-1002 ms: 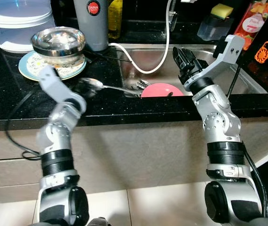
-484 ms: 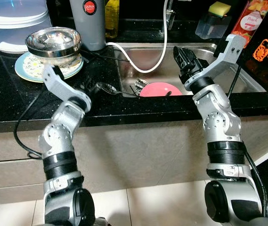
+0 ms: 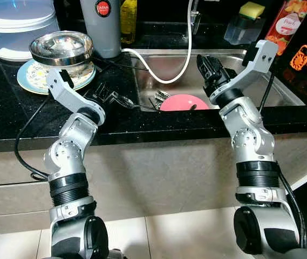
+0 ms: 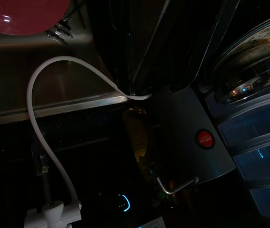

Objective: Kitchen organization

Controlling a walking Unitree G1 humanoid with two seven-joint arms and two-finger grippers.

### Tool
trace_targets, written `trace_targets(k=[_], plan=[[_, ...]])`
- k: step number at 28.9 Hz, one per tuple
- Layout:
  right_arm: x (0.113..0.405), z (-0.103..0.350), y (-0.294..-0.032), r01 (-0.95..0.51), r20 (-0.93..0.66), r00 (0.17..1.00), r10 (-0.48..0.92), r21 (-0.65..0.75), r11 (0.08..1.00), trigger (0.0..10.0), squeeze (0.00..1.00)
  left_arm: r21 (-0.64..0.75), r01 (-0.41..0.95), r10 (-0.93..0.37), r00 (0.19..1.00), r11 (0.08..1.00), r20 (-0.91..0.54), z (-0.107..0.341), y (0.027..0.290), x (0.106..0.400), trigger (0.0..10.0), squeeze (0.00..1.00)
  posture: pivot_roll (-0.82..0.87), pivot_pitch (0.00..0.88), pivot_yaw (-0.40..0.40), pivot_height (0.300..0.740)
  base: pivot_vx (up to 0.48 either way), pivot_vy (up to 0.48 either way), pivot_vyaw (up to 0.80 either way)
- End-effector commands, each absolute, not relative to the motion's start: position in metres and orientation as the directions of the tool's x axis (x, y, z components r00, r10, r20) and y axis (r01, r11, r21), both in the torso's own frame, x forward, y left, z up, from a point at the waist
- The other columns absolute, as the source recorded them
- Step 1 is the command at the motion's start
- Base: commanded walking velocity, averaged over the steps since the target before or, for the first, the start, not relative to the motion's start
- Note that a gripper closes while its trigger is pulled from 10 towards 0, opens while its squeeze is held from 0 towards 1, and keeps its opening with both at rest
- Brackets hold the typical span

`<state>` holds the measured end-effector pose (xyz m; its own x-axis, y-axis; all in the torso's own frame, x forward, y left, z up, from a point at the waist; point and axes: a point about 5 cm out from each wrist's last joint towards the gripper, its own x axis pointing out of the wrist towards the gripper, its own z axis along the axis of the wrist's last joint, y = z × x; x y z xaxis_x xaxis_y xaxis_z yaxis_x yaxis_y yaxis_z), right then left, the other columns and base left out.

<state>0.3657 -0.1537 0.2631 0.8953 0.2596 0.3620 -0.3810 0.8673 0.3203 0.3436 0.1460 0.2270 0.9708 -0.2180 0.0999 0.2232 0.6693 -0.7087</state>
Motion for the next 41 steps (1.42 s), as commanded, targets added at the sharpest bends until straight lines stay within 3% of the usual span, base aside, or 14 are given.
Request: trace_targets(k=[1, 2, 3, 4, 5, 14, 15, 28, 41], plan=[[0.367, 0.263, -0.155, -0.377, 0.368, 0.895, 0.252, 0.325, 0.867, 10.0, 0.00, -0.684, 0.204, -0.207, 0.975, 0.700, 0.079, 0.225, 0.149, 0.343, 10.0, 0.00, 0.20, 0.019, -0.051, 0.740, 0.000, 0.000, 0.00], [0.366, 0.263, -0.154, -0.377, 0.368, 0.895, 0.252, 0.325, 0.867, 10.0, 0.00, -0.678, 0.197, -0.205, 0.976, 0.709, 0.069, 0.224, 0.149, 0.343, 10.0, 0.00, 0.20, 0.021, -0.049, 0.740, 0.000, 0.000, 0.00], [0.366, 0.263, -0.155, -0.376, 0.367, 0.896, 0.251, 0.325, 0.868, 10.0, 0.00, -0.665, 0.193, -0.205, 0.977, 0.722, 0.061, 0.224, 0.148, 0.343, 10.0, 0.62, 0.20, 0.021, -0.049, 0.740, 0.000, 0.000, 0.00], [0.366, 0.263, -0.155, -0.376, 0.367, 0.896, 0.251, 0.325, 0.868, 10.0, 0.00, -0.665, 0.193, -0.205, 0.977, 0.722, 0.061, 0.224, 0.148, 0.343, 10.0, 0.62, 0.20, 0.021, -0.049, 0.740, 0.000, 0.000, 0.00], [0.367, 0.262, -0.155, -0.375, 0.366, 0.896, 0.250, 0.326, 0.868, 10.0, 0.00, -0.658, 0.196, -0.207, 0.976, 0.727, 0.061, 0.224, 0.147, 0.342, 10.0, 1.00, 0.20, 0.021, -0.049, 0.740, 0.000, 0.000, 0.00], [0.367, 0.262, -0.155, -0.377, 0.366, 0.896, 0.251, 0.326, 0.867, 10.0, 0.00, -0.581, 0.291, -0.242, 0.957, 0.760, 0.163, 0.253, 0.131, 0.335, 10.0, 1.00, 0.20, 0.023, -0.051, 0.740, 0.000, 0.000, 0.00], [0.367, 0.262, -0.155, -0.377, 0.366, 0.896, 0.252, 0.327, 0.867, 10.0, 0.00, -0.581, 0.283, -0.231, 0.959, 0.763, 0.163, 0.254, 0.130, 0.334, 10.0, 0.00, 0.20, 0.023, -0.052, 0.740, 0.000, 0.000, 0.00], [0.368, 0.263, -0.154, -0.381, 0.365, 0.895, 0.257, 0.324, 0.866, 10.0, 0.00, -0.748, 0.040, -0.111, 0.993, 0.663, -0.045, 0.232, 0.135, 0.356, 10.0, 0.00, 0.19, 0.021, -0.057, 0.740, 0.000, 0.000, 0.00], [0.367, 0.264, -0.156, -0.376, 0.368, 0.896, 0.251, 0.322, 0.869, 10.0, 0.00, -0.763, 0.036, -0.201, 0.972, 0.645, -0.123, 0.221, 0.120, 0.365, 10.0, 0.00, 0.18, 0.019, -0.048, 0.740, 0.000, 0.000, 0.00]])
